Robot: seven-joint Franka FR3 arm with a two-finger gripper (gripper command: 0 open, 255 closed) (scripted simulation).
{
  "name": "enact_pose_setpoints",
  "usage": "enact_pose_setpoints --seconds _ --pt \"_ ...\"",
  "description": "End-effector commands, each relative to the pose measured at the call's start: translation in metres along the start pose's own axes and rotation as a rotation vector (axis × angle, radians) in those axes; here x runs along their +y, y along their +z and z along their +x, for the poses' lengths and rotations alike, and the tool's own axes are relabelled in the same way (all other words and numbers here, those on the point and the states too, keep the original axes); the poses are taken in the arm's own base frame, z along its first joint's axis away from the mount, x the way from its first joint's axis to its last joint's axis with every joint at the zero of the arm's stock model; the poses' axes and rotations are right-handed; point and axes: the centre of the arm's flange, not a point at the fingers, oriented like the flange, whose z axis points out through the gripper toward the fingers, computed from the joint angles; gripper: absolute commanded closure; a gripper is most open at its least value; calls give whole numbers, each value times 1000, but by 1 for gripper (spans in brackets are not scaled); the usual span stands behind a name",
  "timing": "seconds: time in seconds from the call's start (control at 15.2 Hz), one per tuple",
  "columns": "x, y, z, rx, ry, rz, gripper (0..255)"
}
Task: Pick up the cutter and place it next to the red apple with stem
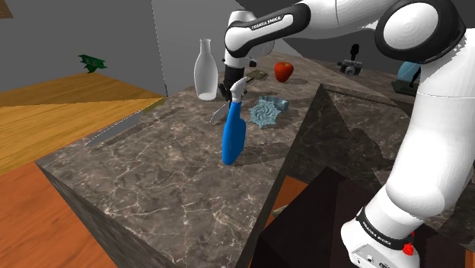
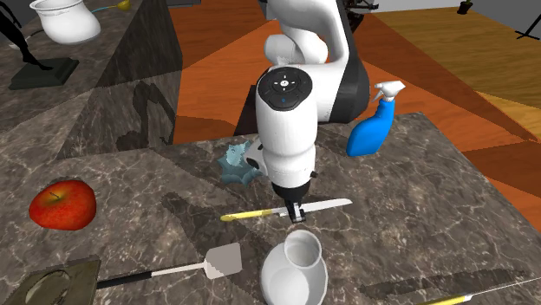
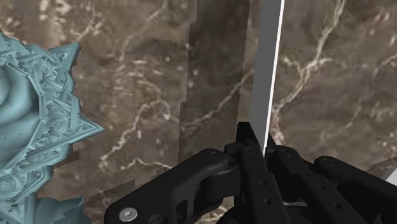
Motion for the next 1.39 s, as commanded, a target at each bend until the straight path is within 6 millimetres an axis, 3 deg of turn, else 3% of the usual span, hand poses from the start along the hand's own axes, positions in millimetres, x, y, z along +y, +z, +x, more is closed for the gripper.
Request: enact_pose_setpoints --seconds 0.0,1.32 --pt "1 -10 -1 0 0 0 255" --pt "-2 -115 -11 0 0 0 255"
